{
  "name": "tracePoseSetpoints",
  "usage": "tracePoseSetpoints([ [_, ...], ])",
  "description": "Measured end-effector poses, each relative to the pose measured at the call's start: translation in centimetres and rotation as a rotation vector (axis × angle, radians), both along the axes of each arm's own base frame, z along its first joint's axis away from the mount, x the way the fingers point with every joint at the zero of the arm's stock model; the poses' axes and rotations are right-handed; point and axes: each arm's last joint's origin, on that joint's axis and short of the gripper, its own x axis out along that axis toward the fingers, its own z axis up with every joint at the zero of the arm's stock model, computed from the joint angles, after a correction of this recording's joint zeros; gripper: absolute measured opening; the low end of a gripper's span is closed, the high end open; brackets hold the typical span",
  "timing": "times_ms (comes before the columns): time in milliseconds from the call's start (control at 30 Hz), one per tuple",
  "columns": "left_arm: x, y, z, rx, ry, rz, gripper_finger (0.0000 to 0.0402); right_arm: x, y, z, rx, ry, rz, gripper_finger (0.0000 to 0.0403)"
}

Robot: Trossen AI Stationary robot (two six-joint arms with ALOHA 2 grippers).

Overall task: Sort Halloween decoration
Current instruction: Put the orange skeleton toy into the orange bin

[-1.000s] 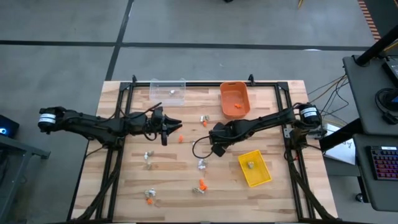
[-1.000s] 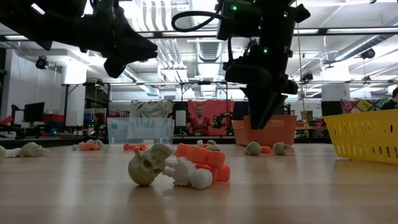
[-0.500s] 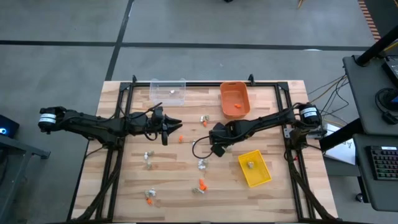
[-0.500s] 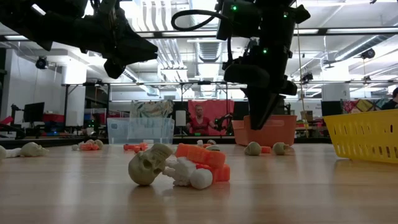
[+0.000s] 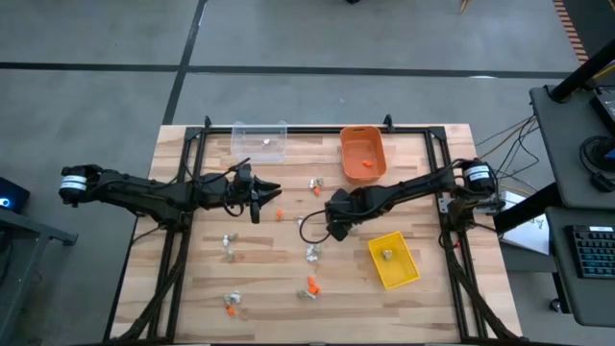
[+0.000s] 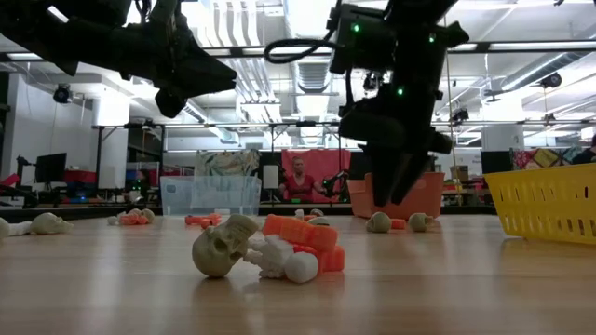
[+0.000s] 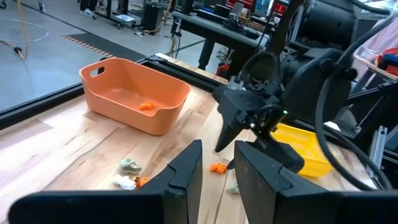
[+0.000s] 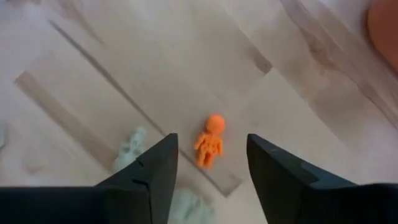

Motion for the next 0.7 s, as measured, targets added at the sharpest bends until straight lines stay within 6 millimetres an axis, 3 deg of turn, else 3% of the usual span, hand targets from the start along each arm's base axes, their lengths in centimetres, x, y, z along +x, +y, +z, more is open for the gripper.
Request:
tracePoseSetpoints([
  [333,0.0,0.0,0.1,0.008,-0.007,-0.001,0.0075,-0.8,-0.9,-2.1,0.014,-0.032,-0.045,0.0171],
  [700,0.0,0.1,0.2,0.024,-0.012,0.036,0.0075,-1.1,-0.8,-3.4,0.037,-0.101,-0.039,0.0093],
])
